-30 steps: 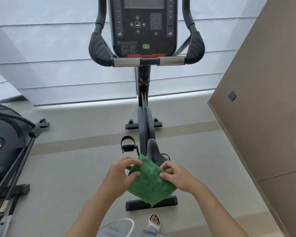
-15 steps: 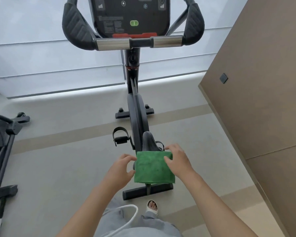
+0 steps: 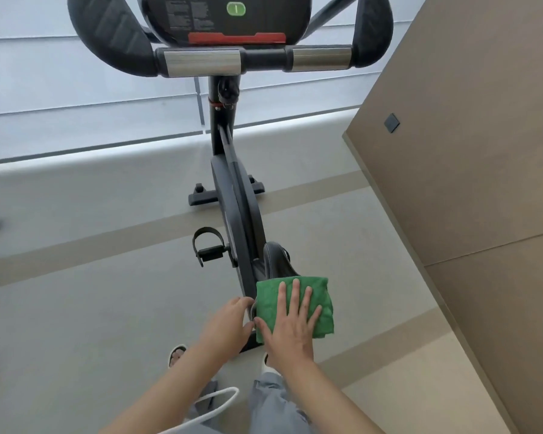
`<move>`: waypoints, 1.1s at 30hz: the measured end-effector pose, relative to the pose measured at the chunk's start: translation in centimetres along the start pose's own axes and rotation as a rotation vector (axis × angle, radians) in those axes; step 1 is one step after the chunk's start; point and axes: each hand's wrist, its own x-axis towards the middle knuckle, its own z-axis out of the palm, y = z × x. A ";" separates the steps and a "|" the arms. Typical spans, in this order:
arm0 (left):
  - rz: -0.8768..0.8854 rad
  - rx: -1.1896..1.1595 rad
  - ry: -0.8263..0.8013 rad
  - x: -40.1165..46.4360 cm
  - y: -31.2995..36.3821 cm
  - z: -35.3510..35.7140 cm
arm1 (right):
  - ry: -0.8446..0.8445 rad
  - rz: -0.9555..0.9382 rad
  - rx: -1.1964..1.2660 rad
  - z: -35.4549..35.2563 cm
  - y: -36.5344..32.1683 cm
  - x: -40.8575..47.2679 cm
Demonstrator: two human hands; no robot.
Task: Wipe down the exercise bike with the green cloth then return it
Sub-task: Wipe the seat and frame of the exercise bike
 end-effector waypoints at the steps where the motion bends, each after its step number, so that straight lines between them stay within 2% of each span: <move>1: -0.001 -0.003 -0.013 0.1 -0.3 0.1 | 0.025 -0.004 0.003 -0.1 -0.3 0.6; 3: 0.002 -0.003 -0.045 0.3 -1.0 0.4 | 0.059 -0.011 0.006 -0.8 -0.9 2.3; 8: 0.038 0.035 -0.133 0.3 -2.9 0.4 | -0.034 0.107 0.048 -4.2 -3.2 11.0; 12: 0.086 0.067 -0.162 0.4 -3.8 -0.2 | -0.036 0.079 0.099 -5.1 -4.0 14.7; 16: 0.093 0.071 -0.154 0.1 -4.1 -0.5 | -0.227 0.076 0.200 -6.9 -4.1 18.0; 18: 0.095 0.082 -0.156 -0.4 -4.3 -0.4 | -0.257 0.048 0.237 -7.3 -3.8 18.4; 25: 0.048 0.032 -0.078 -1.5 -3.9 0.3 | 0.101 -0.151 0.201 -3.3 0.1 10.2; 29: 0.005 0.017 0.030 -1.5 -2.6 0.7 | 0.146 -0.241 0.172 -2.0 4.3 5.3; 33: 0.074 0.008 0.073 -0.7 -1.1 0.9 | 0.102 -0.243 0.118 -0.9 7.4 0.3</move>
